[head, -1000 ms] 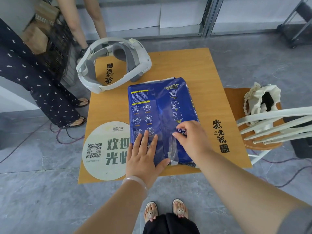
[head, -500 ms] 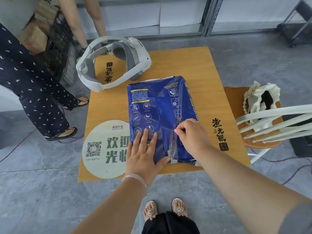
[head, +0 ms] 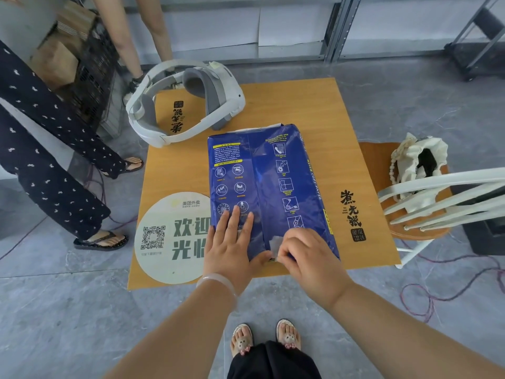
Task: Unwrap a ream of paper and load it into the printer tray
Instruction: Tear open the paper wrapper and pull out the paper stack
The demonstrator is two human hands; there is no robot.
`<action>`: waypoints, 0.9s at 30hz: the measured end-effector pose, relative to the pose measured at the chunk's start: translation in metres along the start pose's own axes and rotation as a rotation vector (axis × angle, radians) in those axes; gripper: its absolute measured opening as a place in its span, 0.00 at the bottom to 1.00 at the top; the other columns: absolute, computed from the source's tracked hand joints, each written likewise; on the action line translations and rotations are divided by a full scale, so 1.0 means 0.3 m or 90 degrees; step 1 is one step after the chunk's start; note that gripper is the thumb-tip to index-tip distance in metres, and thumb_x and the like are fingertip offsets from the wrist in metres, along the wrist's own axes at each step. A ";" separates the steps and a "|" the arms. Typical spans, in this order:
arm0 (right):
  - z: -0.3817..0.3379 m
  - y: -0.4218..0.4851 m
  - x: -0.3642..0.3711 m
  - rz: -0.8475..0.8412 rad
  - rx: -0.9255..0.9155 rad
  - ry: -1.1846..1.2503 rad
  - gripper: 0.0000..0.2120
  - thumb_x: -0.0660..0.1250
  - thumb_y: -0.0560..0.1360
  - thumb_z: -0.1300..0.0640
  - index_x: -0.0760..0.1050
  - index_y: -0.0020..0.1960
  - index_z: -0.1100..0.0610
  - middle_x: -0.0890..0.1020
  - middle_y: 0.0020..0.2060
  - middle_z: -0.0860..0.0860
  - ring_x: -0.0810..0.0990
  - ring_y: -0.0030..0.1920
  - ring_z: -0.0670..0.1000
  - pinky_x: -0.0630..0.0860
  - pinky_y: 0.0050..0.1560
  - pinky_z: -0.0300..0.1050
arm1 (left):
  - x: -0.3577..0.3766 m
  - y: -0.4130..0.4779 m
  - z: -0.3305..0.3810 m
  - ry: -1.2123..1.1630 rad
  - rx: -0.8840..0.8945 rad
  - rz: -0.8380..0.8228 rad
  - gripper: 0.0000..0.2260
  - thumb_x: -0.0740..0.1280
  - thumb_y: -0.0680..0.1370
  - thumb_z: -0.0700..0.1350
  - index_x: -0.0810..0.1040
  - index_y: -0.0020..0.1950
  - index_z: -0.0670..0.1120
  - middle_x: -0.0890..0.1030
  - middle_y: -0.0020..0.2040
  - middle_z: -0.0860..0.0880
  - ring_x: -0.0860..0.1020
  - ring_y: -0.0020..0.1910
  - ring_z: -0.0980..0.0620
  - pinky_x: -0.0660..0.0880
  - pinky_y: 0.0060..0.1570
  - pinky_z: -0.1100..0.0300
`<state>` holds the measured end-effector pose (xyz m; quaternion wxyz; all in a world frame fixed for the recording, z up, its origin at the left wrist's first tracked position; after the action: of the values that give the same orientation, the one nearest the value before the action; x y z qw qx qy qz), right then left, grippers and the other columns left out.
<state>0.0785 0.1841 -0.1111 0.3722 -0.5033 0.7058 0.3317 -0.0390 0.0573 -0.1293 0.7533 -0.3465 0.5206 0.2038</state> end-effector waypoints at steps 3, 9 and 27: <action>-0.029 -0.074 -0.031 0.044 -0.083 -0.058 0.06 0.67 0.74 0.57 0.75 0.38 0.54 0.77 0.45 0.49 0.76 0.46 0.50 0.74 0.49 0.45 | 0.004 0.004 -0.003 -0.015 -0.003 0.001 0.38 0.37 0.69 0.71 0.40 0.77 0.57 0.37 0.79 0.54 0.35 0.77 0.52 0.38 0.76 0.51; -0.050 -0.206 -0.005 -0.089 -0.235 -0.147 0.02 0.67 0.73 0.55 0.76 0.45 0.51 0.82 0.57 0.48 0.78 0.61 0.49 0.69 0.68 0.49 | 0.004 0.005 -0.011 -0.007 0.006 -0.006 0.31 0.46 0.78 0.64 0.39 0.77 0.57 0.36 0.78 0.53 0.35 0.77 0.51 0.36 0.75 0.50; -0.002 -0.018 -0.128 0.156 0.131 0.112 0.11 0.62 0.76 0.52 0.77 0.56 0.54 0.75 0.45 0.41 0.73 0.45 0.40 0.71 0.44 0.30 | -0.011 -0.023 -0.009 -0.035 0.027 0.063 0.29 0.48 0.77 0.65 0.49 0.77 0.60 0.45 0.79 0.54 0.42 0.78 0.51 0.39 0.75 0.50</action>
<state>0.0918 0.2000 -0.0784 0.3154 -0.3998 0.8218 0.2555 -0.0374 0.0509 -0.1246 0.7633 -0.2987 0.5205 0.2392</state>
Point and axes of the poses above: each hand's wrist, its own y-axis towards the middle knuckle, its own x-axis out of the palm, z = x × y, the point moved 2 cm from there along y, towards the middle knuckle
